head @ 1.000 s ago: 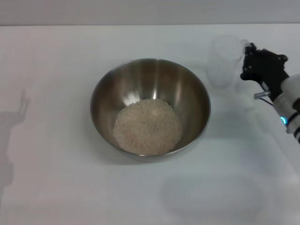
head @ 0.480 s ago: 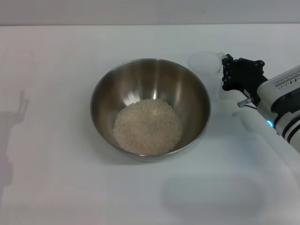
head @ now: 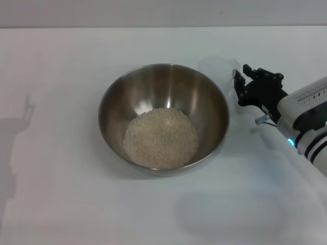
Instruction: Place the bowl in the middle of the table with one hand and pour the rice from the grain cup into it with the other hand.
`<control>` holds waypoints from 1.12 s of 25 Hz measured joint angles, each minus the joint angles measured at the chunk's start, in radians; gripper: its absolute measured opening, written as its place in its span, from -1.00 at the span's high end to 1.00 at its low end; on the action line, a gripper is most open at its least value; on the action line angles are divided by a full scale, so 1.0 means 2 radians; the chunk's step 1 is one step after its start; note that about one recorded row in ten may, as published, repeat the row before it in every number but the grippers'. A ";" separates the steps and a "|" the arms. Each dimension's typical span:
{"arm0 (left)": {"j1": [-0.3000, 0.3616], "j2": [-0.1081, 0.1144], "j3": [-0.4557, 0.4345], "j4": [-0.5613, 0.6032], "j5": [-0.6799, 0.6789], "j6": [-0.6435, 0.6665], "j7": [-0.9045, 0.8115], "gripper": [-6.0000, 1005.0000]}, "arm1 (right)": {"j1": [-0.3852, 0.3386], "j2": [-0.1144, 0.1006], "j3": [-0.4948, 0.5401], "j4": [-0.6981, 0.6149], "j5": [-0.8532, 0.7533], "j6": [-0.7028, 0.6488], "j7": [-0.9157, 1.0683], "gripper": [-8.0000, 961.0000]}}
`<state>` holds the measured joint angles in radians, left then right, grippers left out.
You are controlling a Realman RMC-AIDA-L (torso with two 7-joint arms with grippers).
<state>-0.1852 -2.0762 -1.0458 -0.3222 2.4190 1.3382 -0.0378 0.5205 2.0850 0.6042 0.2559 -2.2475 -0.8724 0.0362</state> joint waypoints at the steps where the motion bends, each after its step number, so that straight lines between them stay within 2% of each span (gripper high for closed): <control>1: -0.001 0.000 0.000 0.000 0.000 0.000 0.000 -0.65 | -0.004 0.000 -0.004 0.002 0.000 -0.001 0.000 0.60; 4: -0.003 0.000 0.000 0.001 0.000 -0.002 0.000 -0.65 | -0.021 0.000 -0.005 0.005 0.000 -0.019 0.000 0.38; 8: -0.002 0.000 -0.001 0.002 0.000 0.000 0.000 -0.65 | -0.038 -0.001 -0.004 0.012 0.000 -0.041 0.000 0.21; 15: 0.001 0.001 0.000 0.004 0.002 0.003 0.001 -0.65 | -0.100 -0.001 0.003 0.024 0.009 -0.137 0.005 -0.08; 16: 0.002 0.001 0.000 0.004 0.003 0.004 0.002 -0.65 | -0.114 -0.002 0.005 0.026 0.011 -0.163 0.006 -0.29; 17: 0.002 0.001 0.000 0.004 0.003 0.005 0.002 -0.65 | -0.141 -0.001 0.012 0.025 0.016 -0.220 0.008 -0.50; 18: 0.003 0.001 0.000 0.004 0.003 0.006 0.002 -0.65 | -0.141 -0.001 0.012 0.025 0.016 -0.220 0.008 -0.55; 22: -0.001 0.001 0.000 0.010 0.002 0.003 0.001 -0.65 | -0.191 0.001 0.021 0.021 0.035 -0.333 0.010 -0.75; 28: -0.006 0.000 0.001 0.022 0.003 0.000 0.003 -0.65 | -0.209 0.002 0.016 0.007 0.054 -0.404 0.010 -0.75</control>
<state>-0.1965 -2.0765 -1.0448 -0.2777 2.4252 1.3381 -0.0317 0.1018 2.0881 0.6359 0.2701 -2.1395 -1.6803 0.0572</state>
